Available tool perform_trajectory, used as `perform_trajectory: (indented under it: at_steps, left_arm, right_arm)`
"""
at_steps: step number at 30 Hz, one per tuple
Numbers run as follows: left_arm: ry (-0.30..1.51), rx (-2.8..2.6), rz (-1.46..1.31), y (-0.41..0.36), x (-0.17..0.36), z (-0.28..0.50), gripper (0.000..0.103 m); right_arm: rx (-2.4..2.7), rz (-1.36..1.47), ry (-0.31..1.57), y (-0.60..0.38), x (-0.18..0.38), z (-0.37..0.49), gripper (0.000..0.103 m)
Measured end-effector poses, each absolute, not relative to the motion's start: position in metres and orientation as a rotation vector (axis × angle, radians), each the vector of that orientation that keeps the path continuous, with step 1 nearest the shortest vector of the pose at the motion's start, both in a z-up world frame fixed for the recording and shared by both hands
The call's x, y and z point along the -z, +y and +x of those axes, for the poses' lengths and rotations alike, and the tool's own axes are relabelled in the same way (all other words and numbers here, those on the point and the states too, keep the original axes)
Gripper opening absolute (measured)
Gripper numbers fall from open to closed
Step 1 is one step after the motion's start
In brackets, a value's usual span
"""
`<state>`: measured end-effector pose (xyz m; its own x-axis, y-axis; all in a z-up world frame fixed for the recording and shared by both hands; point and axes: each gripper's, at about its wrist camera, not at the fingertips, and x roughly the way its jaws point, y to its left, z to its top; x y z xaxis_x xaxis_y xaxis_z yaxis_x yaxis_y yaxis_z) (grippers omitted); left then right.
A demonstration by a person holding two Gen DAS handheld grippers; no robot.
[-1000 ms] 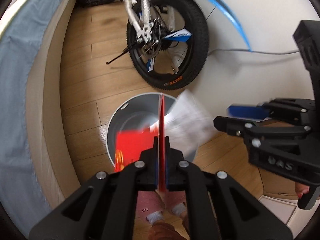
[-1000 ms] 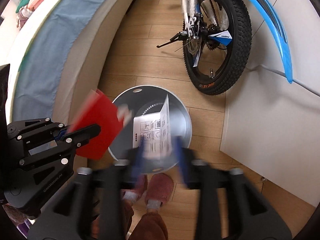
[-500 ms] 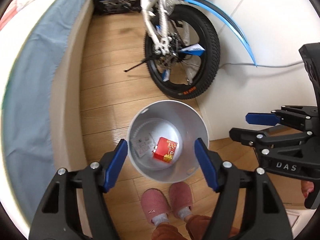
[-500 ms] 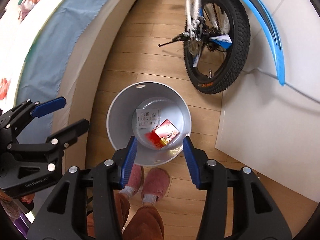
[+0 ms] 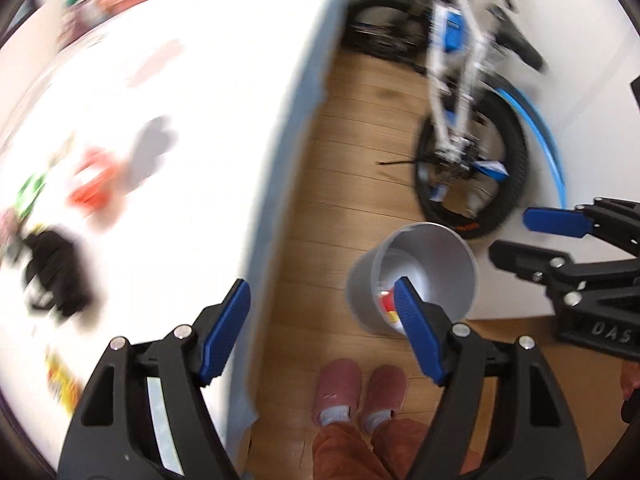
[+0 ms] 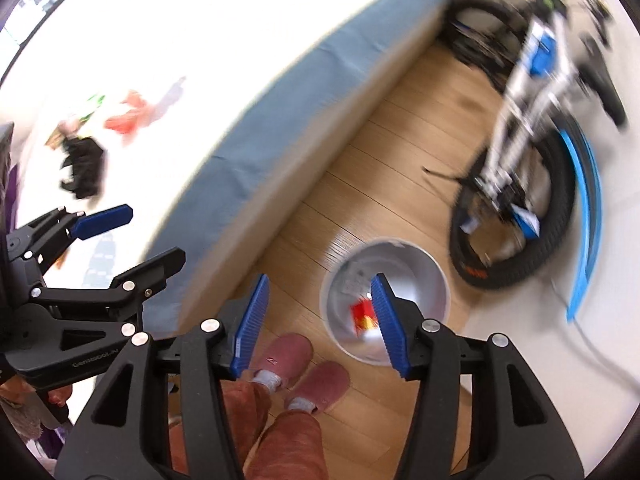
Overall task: Collect trash
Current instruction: 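Move both open tools back over the mat toward the snack bag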
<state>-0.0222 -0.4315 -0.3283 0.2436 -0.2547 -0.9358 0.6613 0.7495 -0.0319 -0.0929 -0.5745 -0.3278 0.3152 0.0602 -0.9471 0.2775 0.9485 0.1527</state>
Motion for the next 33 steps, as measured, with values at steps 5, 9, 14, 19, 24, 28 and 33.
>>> perform_trajectory:
  at_steps: [5,9,14,19,24,28,33]
  left_arm:
    - [1.159,0.440,0.328,-0.362,0.296,-0.007,0.075]
    - [1.141,0.297,0.261,-0.301,0.275,0.006,0.075]
    - [1.139,0.176,0.193,-0.231,0.261,0.021,0.075]
    - [1.129,0.122,0.145,-0.169,0.252,0.030,0.075]
    - [1.127,0.134,0.100,-0.134,0.246,0.044,0.076]
    - [1.135,0.161,0.082,-0.121,0.252,0.057,0.076]
    - [1.161,0.179,0.050,-0.114,0.273,0.068,0.076]
  right_arm:
    - [0.006,0.223,1.207,-0.525,0.297,-0.059,0.057]
    - [-0.094,0.159,1.177,-0.476,0.280,-0.031,0.057]
    - [-0.194,0.093,1.148,-0.404,0.262,0.003,0.057]
    - [-0.247,0.053,1.134,-0.330,0.251,0.031,0.057]
    - [-0.241,0.035,1.138,-0.277,0.246,0.055,0.057]
    - [-0.206,0.025,1.127,-0.261,0.245,0.070,0.064]
    - [-0.179,0.007,1.149,-0.255,0.265,0.090,0.064]
